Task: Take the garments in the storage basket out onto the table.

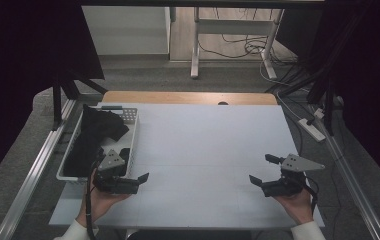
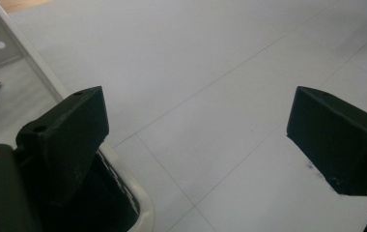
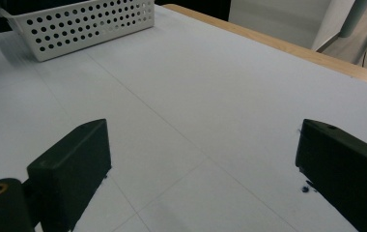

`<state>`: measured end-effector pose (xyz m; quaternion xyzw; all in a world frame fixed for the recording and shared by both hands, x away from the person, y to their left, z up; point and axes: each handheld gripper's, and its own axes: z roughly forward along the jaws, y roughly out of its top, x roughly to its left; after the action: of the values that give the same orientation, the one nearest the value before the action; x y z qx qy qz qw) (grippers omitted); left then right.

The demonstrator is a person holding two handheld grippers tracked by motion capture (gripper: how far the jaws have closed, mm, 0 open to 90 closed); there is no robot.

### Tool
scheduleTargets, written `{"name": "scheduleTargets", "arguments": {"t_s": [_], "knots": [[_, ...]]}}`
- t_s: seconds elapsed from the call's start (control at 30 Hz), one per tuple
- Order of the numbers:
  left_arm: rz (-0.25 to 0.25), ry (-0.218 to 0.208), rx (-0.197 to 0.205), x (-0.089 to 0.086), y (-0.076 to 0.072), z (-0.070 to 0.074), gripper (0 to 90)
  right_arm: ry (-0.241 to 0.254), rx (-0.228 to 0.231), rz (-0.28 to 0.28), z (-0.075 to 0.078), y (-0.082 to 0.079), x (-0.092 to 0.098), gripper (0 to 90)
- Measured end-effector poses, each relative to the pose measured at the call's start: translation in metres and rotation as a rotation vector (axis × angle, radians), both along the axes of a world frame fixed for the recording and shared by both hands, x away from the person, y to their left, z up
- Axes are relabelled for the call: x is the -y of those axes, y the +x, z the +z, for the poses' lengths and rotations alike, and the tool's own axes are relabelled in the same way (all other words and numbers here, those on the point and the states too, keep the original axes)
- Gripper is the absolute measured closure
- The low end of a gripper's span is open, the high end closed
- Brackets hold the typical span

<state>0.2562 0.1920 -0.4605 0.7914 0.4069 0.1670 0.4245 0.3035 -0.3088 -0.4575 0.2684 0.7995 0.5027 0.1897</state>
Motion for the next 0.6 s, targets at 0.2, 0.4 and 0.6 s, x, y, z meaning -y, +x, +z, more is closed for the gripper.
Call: {"name": "scheduleTargets", "arguments": {"t_s": [0.2,0.4,0.6], "knots": [[-0.003,0.014,0.001,0.0027,0.0007,0.0004,7.5,-0.009,-0.002,0.005,-0.0017,0.0005,0.0017,5.3],[-0.001,0.016,0.005,0.0012,-0.0008,0.0003,7.5,-0.012,0.002,-0.003,-0.002,-0.0001,0.0016,5.3],[0.0,-0.002,0.0,-0.0021,-0.0014,0.0023,7.6,-0.019,0.002,0.005,-0.0011,-0.0016,-0.0023,5.3]]}}
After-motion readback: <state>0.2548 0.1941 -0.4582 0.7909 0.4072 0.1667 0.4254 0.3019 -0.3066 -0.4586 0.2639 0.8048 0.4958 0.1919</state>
